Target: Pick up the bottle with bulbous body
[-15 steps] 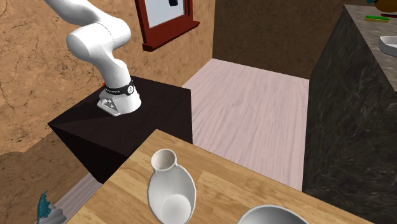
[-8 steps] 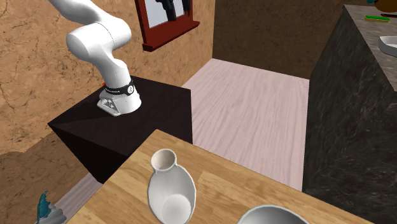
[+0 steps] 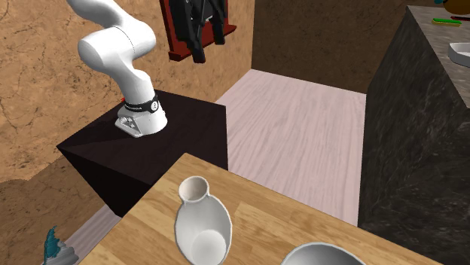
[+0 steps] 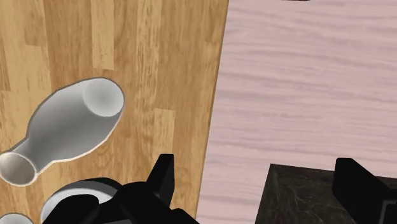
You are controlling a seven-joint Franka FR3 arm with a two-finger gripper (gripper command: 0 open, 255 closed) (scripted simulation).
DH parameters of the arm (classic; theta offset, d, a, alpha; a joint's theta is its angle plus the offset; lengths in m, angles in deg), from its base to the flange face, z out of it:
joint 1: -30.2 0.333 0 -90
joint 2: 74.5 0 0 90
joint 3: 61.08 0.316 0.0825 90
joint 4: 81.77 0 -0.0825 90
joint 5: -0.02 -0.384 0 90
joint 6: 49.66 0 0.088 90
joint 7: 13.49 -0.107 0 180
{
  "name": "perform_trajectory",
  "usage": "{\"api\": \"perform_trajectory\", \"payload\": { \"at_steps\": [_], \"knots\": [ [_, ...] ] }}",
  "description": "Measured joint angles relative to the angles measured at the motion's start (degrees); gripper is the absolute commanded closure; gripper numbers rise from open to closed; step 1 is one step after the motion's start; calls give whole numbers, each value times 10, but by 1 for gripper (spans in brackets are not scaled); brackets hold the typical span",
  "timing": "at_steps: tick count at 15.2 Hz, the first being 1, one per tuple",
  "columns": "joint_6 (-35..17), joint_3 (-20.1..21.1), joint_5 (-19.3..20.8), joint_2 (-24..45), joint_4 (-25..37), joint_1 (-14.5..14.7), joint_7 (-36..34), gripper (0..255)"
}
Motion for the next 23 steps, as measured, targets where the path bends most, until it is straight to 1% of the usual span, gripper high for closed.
{"api": "perform_trajectory", "payload": {
  "at_steps": [6,10,13,15,19,21,23],
  "knots": [
    [-36,-57,5,91,44,-11,73,0],
    [-59,-94,-8,167,90,-16,125,0],
    [-74,-122,-29,236,135,-24,172,0],
    [-74,-132,-42,273,166,-29,194,0],
    [-73,-152,-76,356,235,-50,250,0],
    [-80,-154,-86,377,245,-56,261,0],
    [-95,-154,-90,383,235,-57,265,0]
  ]
}}
